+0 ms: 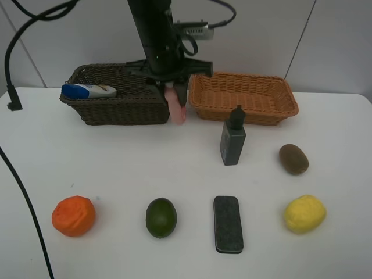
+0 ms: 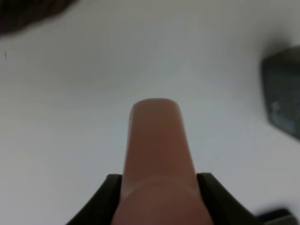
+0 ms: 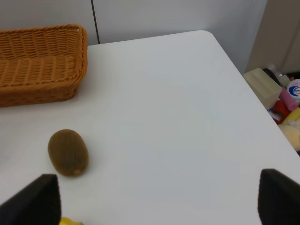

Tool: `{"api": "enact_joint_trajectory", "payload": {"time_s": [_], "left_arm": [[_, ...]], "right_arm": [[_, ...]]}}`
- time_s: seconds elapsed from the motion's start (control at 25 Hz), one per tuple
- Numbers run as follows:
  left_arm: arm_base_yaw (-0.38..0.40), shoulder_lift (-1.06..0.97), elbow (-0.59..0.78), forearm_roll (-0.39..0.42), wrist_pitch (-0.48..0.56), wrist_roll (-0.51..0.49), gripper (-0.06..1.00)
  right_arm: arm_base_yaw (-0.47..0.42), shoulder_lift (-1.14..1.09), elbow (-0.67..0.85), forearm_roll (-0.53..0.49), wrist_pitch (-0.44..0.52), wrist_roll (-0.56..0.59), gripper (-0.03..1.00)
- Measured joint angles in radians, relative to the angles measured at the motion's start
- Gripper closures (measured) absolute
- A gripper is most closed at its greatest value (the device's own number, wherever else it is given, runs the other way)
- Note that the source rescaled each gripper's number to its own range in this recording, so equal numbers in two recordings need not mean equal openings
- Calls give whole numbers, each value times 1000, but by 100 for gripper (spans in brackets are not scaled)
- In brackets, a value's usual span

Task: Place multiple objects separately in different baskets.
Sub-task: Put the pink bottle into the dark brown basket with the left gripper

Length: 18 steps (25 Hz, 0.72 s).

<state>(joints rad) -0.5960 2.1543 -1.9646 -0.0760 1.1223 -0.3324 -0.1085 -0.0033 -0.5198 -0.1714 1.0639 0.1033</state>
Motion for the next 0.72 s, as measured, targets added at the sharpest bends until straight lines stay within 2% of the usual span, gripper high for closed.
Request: {"api": "enact_joint_trajectory", "payload": {"time_s": [0.12, 0.24, 0.4, 0.56, 0.6, 0.64, 0.72], "left_arm": [[75, 11, -173, 0, 1, 21, 94], [165, 45, -255, 4, 1, 30, 94], [273, 119, -272, 12, 5, 46, 94], [342, 188, -272, 15, 2, 91, 93], [351, 200, -272, 15, 0, 108, 89], [356, 209, -272, 15, -4, 117, 79], [360, 214, -272, 15, -9, 128, 49]], "right_arm": [[0, 0, 0, 0, 0, 0, -3], [0, 0, 0, 0, 0, 0, -3], [0, 0, 0, 0, 0, 0, -3], [0, 0, 0, 0, 0, 0, -3], [0, 0, 0, 0, 0, 0, -3], [0, 0, 0, 0, 0, 0, -3], [0, 0, 0, 0, 0, 0, -3]]}}
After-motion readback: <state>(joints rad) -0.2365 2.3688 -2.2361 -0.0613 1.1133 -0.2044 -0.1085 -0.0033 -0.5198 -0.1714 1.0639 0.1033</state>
